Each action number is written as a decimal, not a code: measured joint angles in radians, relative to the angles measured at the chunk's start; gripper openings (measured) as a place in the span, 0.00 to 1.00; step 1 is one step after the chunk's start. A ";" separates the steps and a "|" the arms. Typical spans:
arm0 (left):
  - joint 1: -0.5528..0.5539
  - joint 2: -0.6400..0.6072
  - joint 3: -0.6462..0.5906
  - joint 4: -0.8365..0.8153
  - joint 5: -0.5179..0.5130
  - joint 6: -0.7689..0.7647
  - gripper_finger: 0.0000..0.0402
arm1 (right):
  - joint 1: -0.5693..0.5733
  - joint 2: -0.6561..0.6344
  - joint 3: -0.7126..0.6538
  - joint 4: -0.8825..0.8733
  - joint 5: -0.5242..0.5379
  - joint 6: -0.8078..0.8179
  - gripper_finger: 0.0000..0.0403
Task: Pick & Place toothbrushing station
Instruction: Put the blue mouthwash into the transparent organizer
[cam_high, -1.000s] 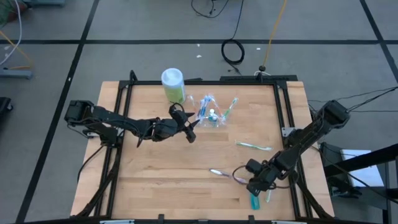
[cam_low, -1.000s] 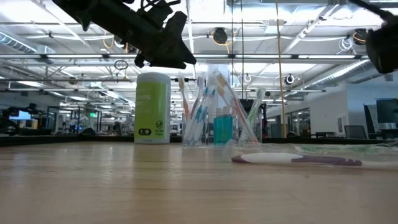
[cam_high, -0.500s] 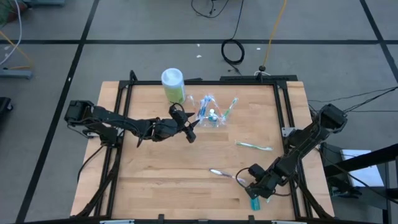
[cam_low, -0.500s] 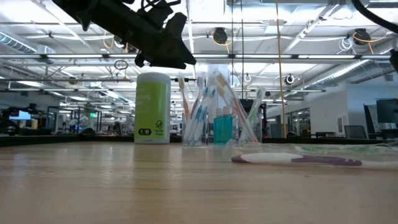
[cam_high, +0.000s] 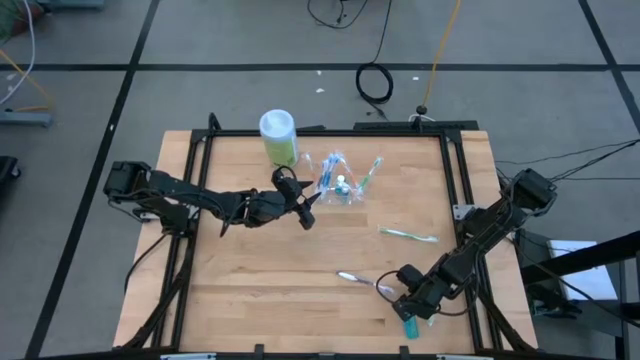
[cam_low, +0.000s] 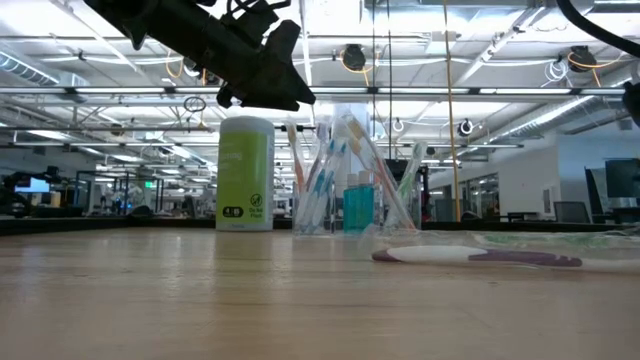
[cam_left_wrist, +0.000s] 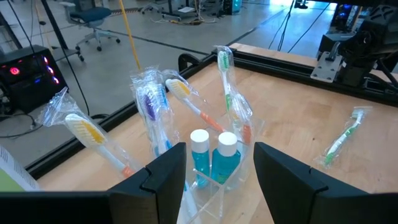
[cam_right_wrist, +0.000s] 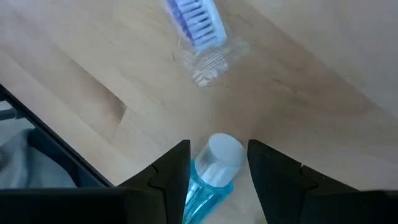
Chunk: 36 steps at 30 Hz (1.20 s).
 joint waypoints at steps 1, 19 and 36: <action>0.000 0.000 0.000 0.000 0.000 0.000 0.49 | 0.000 0.000 0.000 0.002 0.000 0.001 0.38; 0.000 0.000 0.000 0.000 0.000 0.000 0.49 | 0.002 0.035 0.003 0.038 -0.023 0.011 0.21; 0.000 0.000 0.000 -0.001 0.000 -0.001 0.49 | -0.113 -0.078 -0.002 0.032 0.020 -0.285 0.16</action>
